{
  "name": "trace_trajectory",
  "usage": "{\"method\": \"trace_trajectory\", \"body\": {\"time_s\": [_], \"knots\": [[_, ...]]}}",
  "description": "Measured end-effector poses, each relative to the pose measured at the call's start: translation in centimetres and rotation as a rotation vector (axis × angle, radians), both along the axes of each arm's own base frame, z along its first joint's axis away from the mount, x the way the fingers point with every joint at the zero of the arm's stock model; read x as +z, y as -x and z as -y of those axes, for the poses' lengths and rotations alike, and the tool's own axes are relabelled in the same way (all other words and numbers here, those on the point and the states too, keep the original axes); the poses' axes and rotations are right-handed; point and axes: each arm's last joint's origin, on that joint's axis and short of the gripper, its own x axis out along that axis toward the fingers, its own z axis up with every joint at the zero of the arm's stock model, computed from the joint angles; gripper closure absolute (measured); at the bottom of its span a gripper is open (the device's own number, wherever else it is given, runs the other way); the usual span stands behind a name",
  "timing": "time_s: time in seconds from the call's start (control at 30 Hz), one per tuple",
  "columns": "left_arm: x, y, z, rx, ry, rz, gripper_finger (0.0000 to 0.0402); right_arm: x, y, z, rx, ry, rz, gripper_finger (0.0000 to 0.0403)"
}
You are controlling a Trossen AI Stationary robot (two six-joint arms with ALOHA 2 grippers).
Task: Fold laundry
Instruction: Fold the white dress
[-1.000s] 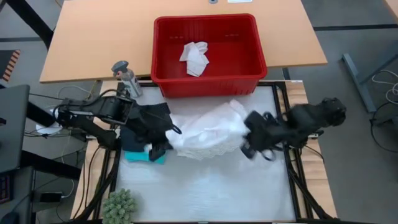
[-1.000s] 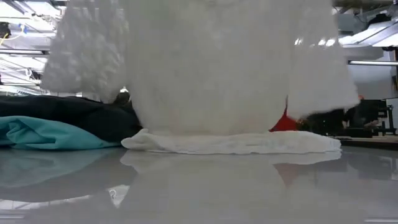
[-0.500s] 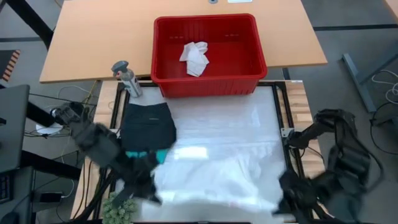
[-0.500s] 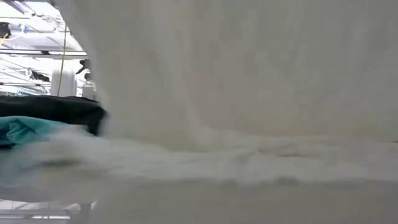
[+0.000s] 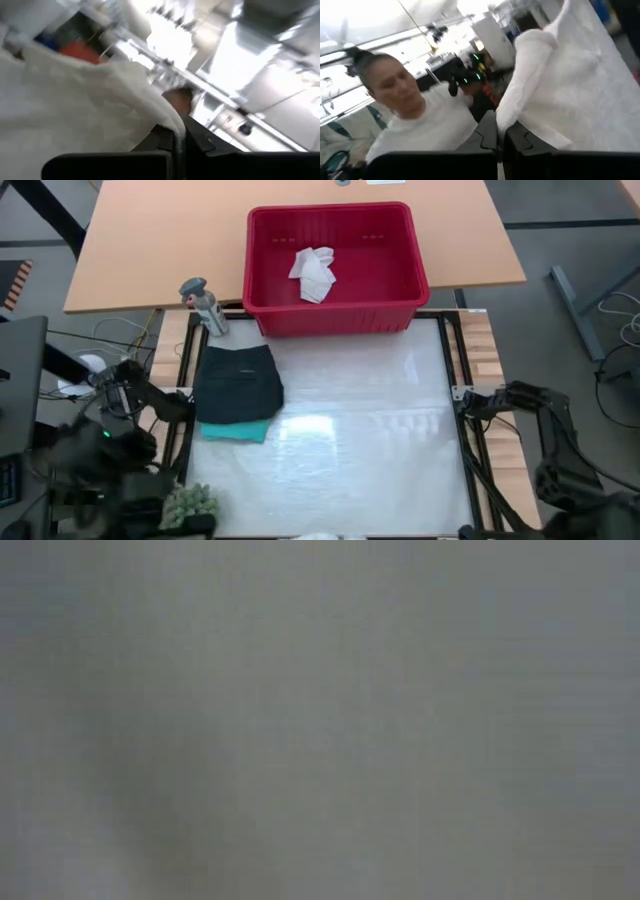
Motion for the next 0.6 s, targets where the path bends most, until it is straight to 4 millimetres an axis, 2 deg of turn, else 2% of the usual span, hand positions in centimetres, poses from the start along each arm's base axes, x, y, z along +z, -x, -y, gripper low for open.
{"method": "trace_trajectory", "body": {"time_s": [0.1,0.23,0.37,0.43,0.5,0.6], "knots": [[2.1,1.2,-0.6,0.078,0.018,0.098,0.0402,1.6,0.6,0.4,-0.057,0.011,0.031,0.0379],[3.8,1.9,-1.8,0.15,-0.057,0.052,0.0402,1.9,1.7,2.1,-0.201,-0.027,-0.072,0.0379],[3.1,1.6,-2.0,0.199,-0.109,-0.178,0.0402,0.7,2.5,3.1,-0.247,-0.045,-0.253,0.0379],[2.4,1.3,-1.5,0.134,-0.084,-0.274,0.0402,0.0,2.5,3.0,-0.245,-0.05,-0.304,0.0379],[1.8,1.1,-0.9,0.041,-0.076,-0.319,0.0402,-0.4,2.5,2.5,-0.208,-0.043,-0.323,0.0379],[1.3,0.6,0.0,-0.002,-0.071,-0.333,0.0401,-0.7,2.6,1.8,-0.115,-0.107,-0.376,0.0379]]}}
